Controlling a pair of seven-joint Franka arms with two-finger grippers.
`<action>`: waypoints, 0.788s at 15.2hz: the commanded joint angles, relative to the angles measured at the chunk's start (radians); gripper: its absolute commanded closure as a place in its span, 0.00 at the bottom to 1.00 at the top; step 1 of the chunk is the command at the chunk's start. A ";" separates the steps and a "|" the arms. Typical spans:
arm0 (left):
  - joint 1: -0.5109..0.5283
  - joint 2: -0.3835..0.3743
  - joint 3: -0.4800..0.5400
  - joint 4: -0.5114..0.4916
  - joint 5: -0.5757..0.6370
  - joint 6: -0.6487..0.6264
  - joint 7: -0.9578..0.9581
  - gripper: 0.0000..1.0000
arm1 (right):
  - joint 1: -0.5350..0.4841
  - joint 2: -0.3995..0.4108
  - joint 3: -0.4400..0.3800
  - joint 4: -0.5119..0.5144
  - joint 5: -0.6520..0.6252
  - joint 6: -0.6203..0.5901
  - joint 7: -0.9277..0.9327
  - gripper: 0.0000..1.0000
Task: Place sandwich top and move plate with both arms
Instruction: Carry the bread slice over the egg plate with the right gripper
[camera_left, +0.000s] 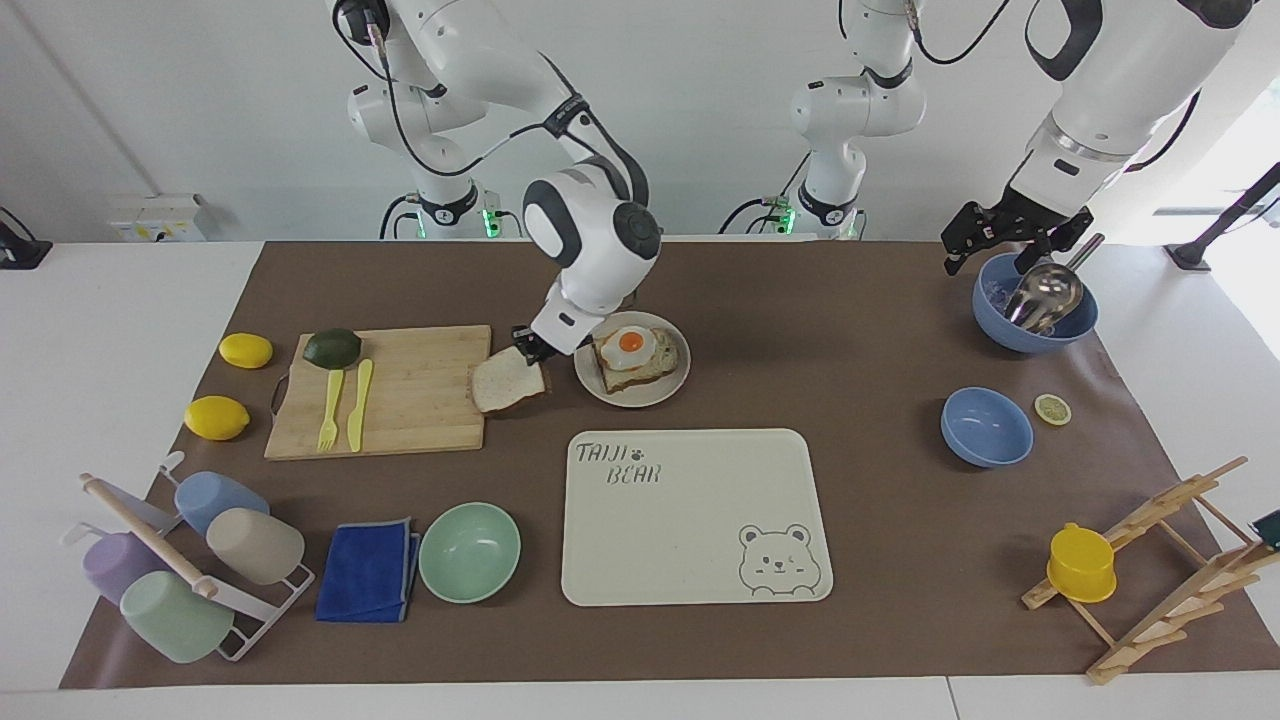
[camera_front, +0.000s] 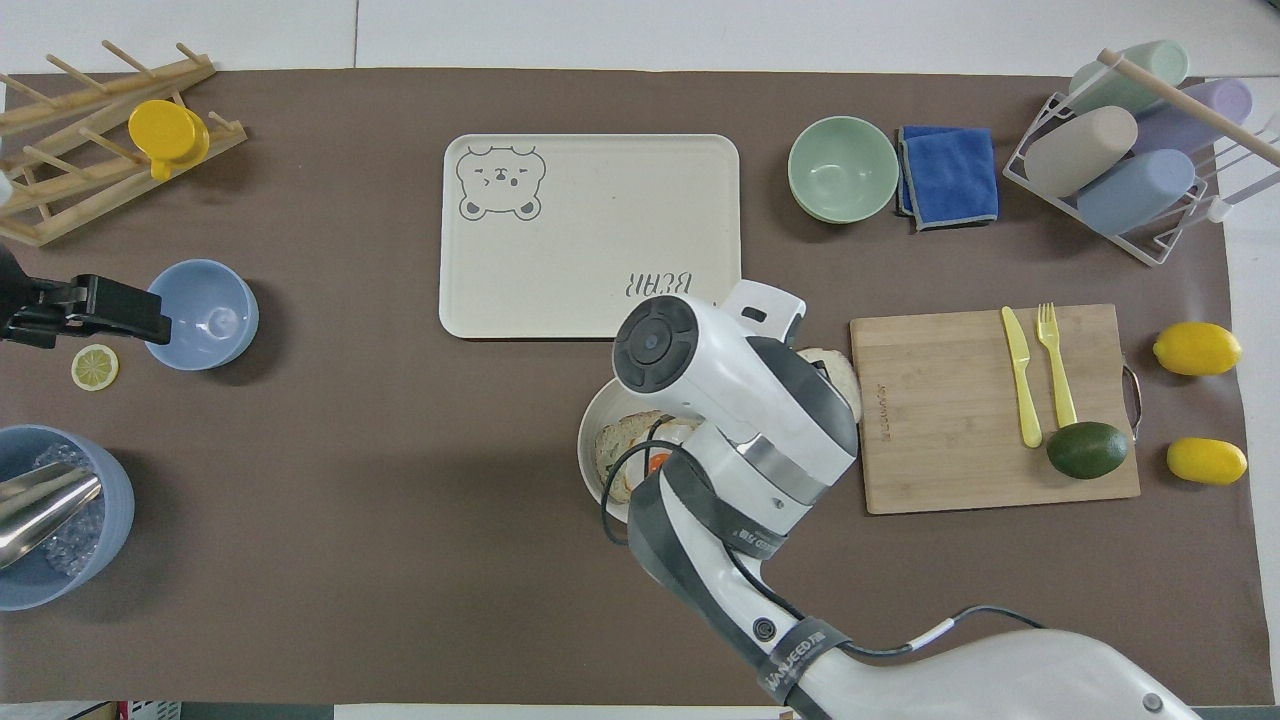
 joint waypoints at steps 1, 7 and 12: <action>0.004 -0.018 -0.002 -0.014 0.016 0.000 0.011 0.00 | 0.051 0.079 0.033 0.177 -0.004 -0.033 0.015 1.00; -0.006 -0.018 -0.002 -0.014 0.016 -0.001 0.009 0.00 | 0.148 0.122 0.045 0.170 0.019 0.017 0.182 1.00; -0.006 -0.020 -0.002 -0.017 0.016 0.002 0.008 0.00 | 0.148 0.124 0.053 0.148 0.028 0.025 0.188 0.93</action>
